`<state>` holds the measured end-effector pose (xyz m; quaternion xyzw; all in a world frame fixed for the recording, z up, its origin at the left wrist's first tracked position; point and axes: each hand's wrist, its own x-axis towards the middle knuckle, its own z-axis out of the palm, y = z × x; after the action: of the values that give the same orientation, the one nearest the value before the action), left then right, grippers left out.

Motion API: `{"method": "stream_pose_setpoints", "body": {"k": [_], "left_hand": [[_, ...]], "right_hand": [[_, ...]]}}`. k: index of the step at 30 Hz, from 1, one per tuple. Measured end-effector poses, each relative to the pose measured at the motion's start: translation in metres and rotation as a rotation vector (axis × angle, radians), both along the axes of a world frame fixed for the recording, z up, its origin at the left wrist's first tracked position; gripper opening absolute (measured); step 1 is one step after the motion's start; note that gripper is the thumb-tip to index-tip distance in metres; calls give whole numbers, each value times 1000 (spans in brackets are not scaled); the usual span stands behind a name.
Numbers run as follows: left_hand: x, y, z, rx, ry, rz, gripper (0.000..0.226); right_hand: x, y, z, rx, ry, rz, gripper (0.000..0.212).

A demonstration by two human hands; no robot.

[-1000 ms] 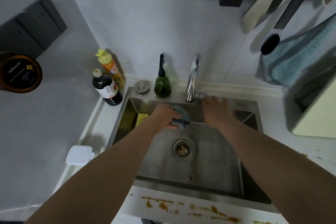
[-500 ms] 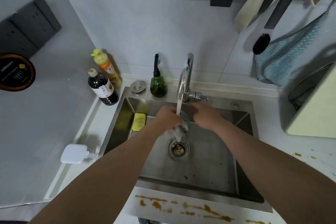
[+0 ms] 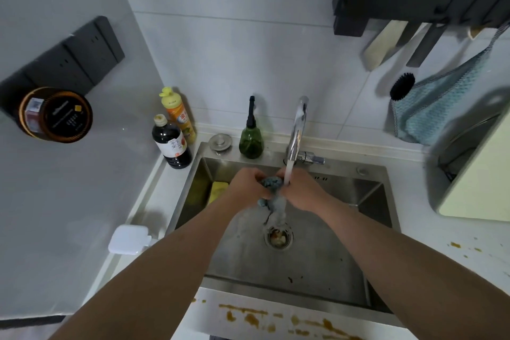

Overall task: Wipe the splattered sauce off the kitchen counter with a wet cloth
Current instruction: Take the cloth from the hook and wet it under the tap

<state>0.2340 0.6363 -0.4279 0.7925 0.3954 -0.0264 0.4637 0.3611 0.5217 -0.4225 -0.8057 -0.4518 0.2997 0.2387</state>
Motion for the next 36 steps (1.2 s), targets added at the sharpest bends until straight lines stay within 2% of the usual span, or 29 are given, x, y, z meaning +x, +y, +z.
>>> {"method": "stream_pose_setpoints", "body": {"k": [2, 7, 10, 17, 23, 25, 29, 31, 34, 36], "left_hand": [[-3, 3, -1, 3, -25, -8, 37], [-6, 3, -4, 20, -94, -36, 20], [-3, -1, -7, 36, -97, -73, 21], [-2, -8, -12, -39, -144, -69, 16], [-1, -9, -17, -61, -158, -81, 13], [0, -10, -16, -71, -166, -79, 15], [9, -15, -14, -10, -167, -73, 39], [12, -18, -11, -84, -238, -14, 33], [20, -23, -7, -293, -360, 103, 35], [23, -27, -2, -370, -405, 187, 35]], "right_hand": [[0, 1, 1, 15, -9, -9, 2], [-6, -3, 5, 7, -50, 0, 11], [-7, -9, 7, -1, -43, -45, 15], [-11, -19, 9, -1, -15, -65, 6], [-11, -24, 4, 9, -10, -103, 7], [-11, -25, 4, 8, -26, -99, 6], [-8, -30, 5, 31, -32, -155, 10], [-6, -30, 7, 67, 25, -226, 12], [-4, -25, 6, 162, 269, -408, 11], [-4, -18, 6, 206, 346, -514, 13]]}}
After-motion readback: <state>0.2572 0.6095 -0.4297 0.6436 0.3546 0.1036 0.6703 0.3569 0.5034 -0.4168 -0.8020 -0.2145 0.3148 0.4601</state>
